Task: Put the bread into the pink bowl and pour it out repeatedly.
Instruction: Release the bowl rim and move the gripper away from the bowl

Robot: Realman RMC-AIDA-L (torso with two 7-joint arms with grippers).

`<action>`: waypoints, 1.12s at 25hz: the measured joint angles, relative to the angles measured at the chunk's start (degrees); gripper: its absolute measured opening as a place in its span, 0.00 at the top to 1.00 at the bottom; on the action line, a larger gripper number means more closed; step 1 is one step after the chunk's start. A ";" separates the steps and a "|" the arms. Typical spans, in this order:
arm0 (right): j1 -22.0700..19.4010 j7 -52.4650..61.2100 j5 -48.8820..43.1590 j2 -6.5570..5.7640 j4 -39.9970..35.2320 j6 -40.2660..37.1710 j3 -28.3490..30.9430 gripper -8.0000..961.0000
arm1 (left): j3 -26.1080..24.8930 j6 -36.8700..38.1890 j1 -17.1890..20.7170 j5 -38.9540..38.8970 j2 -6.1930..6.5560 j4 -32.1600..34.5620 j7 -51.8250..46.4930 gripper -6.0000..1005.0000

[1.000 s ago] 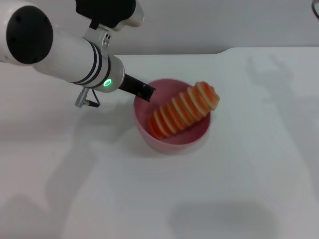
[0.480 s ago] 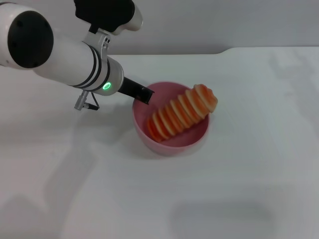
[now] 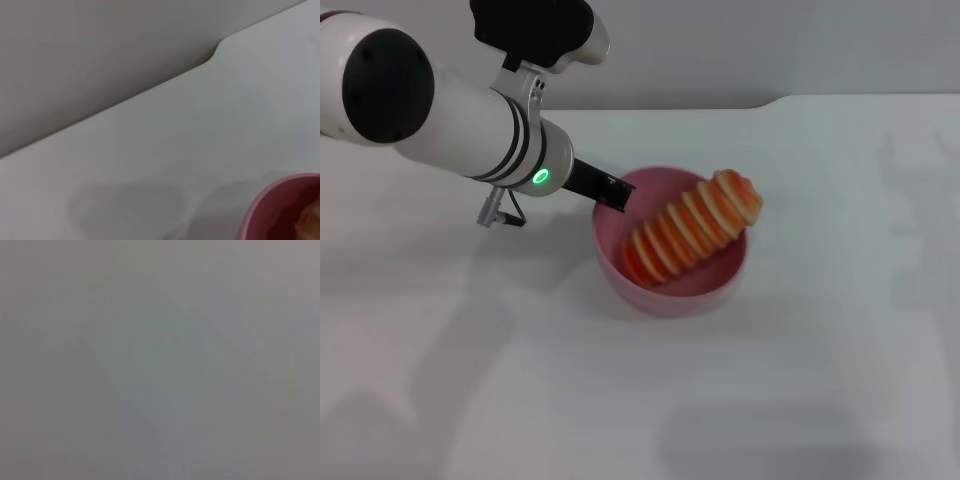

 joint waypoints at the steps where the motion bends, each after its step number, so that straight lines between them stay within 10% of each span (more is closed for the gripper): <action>1: -0.17 -0.01 0.17 0.01 0.58 -1.37 -0.80 0.31 | 0.00 -0.09 0.00 -0.24 0.00 0.00 -0.21 0.78; 28: -0.75 0.14 5.44 -0.08 1.08 0.80 -1.93 0.31 | 4.26 7.36 3.19 -9.25 0.19 -1.84 1.50 0.77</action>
